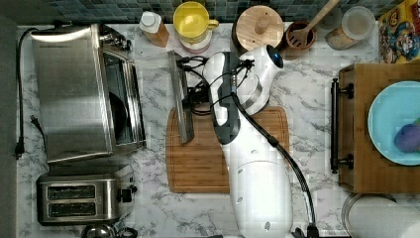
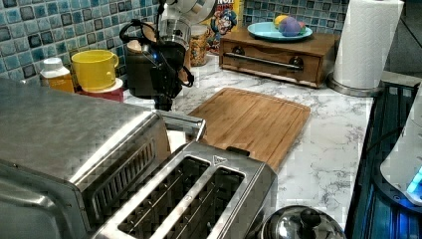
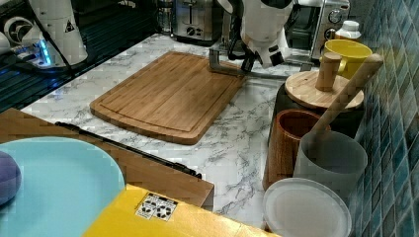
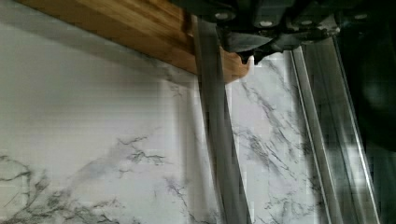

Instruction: Close the oven.

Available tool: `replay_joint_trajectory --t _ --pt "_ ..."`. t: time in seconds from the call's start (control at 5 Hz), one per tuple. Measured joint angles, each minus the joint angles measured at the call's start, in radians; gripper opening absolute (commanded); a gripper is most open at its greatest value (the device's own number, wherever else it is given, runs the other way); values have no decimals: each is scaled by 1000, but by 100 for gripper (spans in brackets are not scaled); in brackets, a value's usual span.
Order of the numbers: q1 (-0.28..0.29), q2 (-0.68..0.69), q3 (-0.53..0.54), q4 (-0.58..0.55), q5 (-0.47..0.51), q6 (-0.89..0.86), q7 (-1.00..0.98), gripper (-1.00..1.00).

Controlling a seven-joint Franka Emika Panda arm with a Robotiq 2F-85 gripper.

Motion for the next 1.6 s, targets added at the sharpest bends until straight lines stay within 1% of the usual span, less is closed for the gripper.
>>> replay_joint_trajectory --t 0.2,0.4,0.6,0.8,1.0,1.2,1.4,1.6 --pt "-5 -9 0 -3 11 -15 4 -100" --pt "9 -53 1 -28 2 -6 12 -100" --pt "37 -132 16 -56 -78 15 74 -100" --pt "77 -236 54 -92 -142 64 120 -100" --pt "137 -329 101 -105 -206 128 190 -100" --pt "243 -394 116 -105 -479 207 414 -100" --pt "354 -425 130 -105 -658 269 618 -100" --pt "434 -426 159 -106 -675 281 690 -100"
